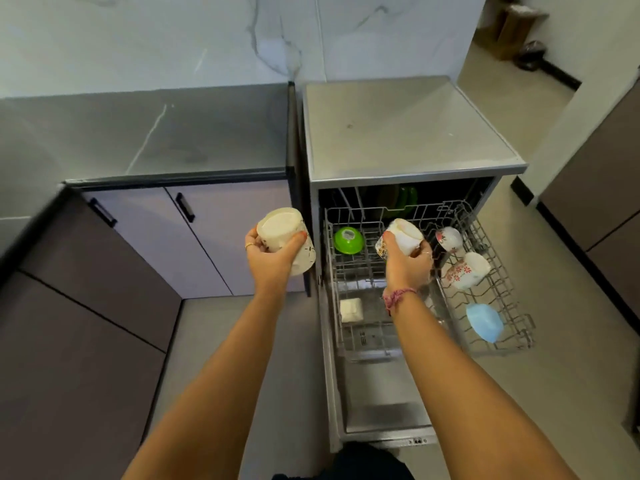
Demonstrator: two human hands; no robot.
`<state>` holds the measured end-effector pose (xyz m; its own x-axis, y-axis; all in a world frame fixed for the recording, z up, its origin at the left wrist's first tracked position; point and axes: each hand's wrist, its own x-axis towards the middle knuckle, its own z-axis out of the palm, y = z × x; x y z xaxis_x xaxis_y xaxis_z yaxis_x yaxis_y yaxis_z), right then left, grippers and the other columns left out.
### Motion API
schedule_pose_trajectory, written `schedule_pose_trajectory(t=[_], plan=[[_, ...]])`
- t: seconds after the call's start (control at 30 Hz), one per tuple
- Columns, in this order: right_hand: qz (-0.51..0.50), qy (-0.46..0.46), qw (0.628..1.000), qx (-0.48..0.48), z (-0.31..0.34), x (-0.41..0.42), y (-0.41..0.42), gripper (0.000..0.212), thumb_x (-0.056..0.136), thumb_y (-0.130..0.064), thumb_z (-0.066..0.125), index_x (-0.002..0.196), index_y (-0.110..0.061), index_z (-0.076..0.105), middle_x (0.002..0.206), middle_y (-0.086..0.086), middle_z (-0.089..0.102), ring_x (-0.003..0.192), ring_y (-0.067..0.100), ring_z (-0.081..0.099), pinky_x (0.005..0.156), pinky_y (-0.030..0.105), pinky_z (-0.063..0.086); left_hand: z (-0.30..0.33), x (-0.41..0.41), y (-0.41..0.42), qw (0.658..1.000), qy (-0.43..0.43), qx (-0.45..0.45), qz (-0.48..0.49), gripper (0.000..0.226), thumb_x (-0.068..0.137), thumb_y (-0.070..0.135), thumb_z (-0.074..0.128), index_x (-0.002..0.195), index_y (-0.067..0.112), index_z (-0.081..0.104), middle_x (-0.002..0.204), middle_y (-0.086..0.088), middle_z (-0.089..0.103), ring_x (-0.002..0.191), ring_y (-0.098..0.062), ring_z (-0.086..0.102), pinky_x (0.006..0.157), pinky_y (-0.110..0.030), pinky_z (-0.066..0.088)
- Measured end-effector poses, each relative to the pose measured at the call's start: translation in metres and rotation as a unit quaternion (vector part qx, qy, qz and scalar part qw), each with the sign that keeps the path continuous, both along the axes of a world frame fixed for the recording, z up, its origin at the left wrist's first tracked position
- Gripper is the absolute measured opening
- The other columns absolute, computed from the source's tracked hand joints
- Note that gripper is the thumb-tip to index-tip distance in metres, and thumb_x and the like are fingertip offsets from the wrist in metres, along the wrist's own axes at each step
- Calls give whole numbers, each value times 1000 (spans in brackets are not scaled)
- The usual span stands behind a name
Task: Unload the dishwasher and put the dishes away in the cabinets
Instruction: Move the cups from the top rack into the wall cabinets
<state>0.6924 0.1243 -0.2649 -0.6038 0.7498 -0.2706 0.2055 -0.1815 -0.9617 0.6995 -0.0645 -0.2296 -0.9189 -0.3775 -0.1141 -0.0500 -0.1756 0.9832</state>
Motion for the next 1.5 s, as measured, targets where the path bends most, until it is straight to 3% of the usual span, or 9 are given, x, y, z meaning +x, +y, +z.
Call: schedule_pose_trajectory(t=[0.27,0.37,0.47,0.63,0.73,0.87,1.1,1.33,1.5], plan=[[57,99,993,21,58,19,-94,85,50,-56,76,125,-23,53,127,1,54,113,24,55,84,39,56,61,38,-96,995,94,-14,36,67,67,11,84,122,18,47,114,0,61,99,-11,63,75,-22,53],[87,141,986,26,87,17,-125,72,59,-40,84,122,-18,56,124,3,55,106,20,59,77,27,55,90,46,-129,991,121,-17,54,67,64,12,85,120,18,48,111,1,63,94,-8,65,74,-21,54],[137,183,973,36,122,15,-154,65,63,-36,84,119,-21,55,122,2,54,103,16,58,67,16,47,121,50,-162,986,144,-34,75,69,64,15,86,122,16,48,114,0,62,98,-10,63,78,-23,53],[212,242,946,42,176,4,-195,66,56,-42,85,112,-29,53,118,1,58,101,16,61,79,30,56,169,45,-210,978,171,-60,106,74,63,20,87,126,14,50,115,-1,63,99,-14,63,78,-25,53],[252,265,929,53,206,-5,-214,65,58,-39,86,114,-27,54,115,-1,59,101,15,61,80,29,55,197,38,-235,975,180,-63,115,80,54,32,88,124,16,52,112,-1,66,97,-16,66,81,-34,57],[296,288,909,57,242,-24,-240,63,60,-39,85,115,-23,57,111,-2,63,96,13,63,78,28,55,231,29,-262,969,195,-80,127,74,53,33,87,118,16,55,105,-2,68,91,-17,68,74,-29,57],[324,332,885,34,295,-72,-286,57,64,-34,86,110,-25,55,107,-3,64,94,13,64,69,19,50,277,-13,-299,961,212,-116,132,56,66,28,83,115,17,58,101,2,68,87,-12,67,63,-20,51],[340,360,864,94,338,-147,-313,55,65,-36,84,111,-23,58,103,-4,65,91,11,64,72,20,50,319,-88,-322,952,243,-154,108,47,69,31,80,110,20,62,97,5,70,84,-10,67,66,-22,51],[341,377,851,134,371,-209,-325,55,66,-36,83,113,-22,59,100,-5,64,90,12,63,81,28,54,354,-150,-335,945,263,-165,99,36,72,35,77,103,26,60,94,6,67,84,-10,64,60,-21,49]])
